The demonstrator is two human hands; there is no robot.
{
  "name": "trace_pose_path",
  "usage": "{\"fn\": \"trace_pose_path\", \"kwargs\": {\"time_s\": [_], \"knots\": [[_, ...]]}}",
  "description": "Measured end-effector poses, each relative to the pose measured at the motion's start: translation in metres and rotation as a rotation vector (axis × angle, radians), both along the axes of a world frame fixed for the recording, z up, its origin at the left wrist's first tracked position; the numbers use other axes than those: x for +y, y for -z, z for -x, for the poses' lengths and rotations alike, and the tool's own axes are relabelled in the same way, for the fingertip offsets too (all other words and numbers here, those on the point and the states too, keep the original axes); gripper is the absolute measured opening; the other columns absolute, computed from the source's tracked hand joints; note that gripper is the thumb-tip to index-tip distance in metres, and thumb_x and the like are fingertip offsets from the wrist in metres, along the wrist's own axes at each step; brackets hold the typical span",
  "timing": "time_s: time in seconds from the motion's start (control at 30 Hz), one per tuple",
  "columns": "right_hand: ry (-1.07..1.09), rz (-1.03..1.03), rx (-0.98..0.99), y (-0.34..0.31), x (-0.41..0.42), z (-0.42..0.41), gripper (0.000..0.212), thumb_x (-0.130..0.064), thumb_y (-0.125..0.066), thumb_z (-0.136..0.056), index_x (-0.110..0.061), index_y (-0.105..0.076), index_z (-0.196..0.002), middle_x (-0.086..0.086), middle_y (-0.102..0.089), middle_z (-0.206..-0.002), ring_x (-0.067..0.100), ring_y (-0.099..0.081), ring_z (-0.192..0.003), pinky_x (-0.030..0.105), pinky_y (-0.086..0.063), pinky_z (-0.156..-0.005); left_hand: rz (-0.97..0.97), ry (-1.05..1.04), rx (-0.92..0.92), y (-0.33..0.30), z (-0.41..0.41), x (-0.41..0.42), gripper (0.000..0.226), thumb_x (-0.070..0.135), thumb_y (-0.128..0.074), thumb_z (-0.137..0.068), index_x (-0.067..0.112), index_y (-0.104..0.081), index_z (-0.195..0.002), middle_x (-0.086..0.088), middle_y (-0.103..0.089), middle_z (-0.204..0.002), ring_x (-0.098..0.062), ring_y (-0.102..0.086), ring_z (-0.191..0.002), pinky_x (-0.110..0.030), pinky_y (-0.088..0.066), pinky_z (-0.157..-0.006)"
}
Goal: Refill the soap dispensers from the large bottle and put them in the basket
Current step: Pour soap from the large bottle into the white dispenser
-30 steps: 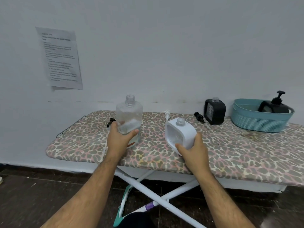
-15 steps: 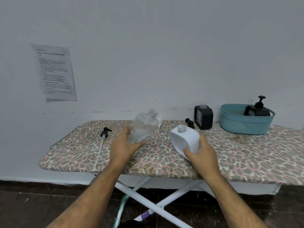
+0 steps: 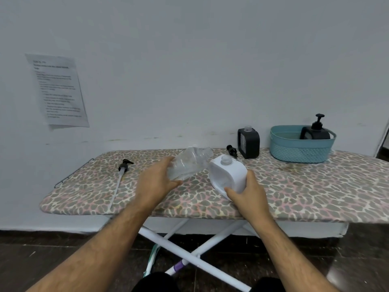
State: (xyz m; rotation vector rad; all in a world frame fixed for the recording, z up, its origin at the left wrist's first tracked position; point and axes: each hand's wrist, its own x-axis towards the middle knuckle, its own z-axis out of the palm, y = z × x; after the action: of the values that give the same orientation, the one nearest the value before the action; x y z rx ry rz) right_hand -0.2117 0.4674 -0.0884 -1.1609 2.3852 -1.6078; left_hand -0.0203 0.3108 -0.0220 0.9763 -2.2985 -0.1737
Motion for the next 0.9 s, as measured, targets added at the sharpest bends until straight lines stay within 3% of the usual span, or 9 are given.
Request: {"fn": "trace_pose_path", "kwargs": {"time_s": [0.33,0.9], "knots": [[0.069,0.077,0.068,0.002,0.0,-0.008,0.055,-0.033,-0.072,-0.082,-0.021,-0.048,-0.131,0.0,-0.062,-0.113,0.022,-0.059,-0.098,0.044,-0.054,-0.075,0.136,-0.015,-0.068,-0.01,-0.002,0.006,0.079,0.045,-0.085,-0.07,0.025,-0.049,-0.138,0.006,-0.067,-0.124,-0.017,-0.065,-0.106,-0.035,-0.054,-0.084],[0.076,0.061,0.061,-0.001,0.002,-0.009,0.061,-0.034,-0.072,-0.083,-0.024,-0.043,-0.136,0.0,-0.063,-0.118,0.023,-0.061,-0.101,0.046,-0.056,-0.077,0.285,0.006,-0.19,-0.027,0.004,0.014,0.073,0.045,-0.082,-0.073,0.025,-0.05,-0.135,0.003,-0.068,-0.116,-0.019,-0.064,-0.1,-0.035,-0.053,-0.078]]}}
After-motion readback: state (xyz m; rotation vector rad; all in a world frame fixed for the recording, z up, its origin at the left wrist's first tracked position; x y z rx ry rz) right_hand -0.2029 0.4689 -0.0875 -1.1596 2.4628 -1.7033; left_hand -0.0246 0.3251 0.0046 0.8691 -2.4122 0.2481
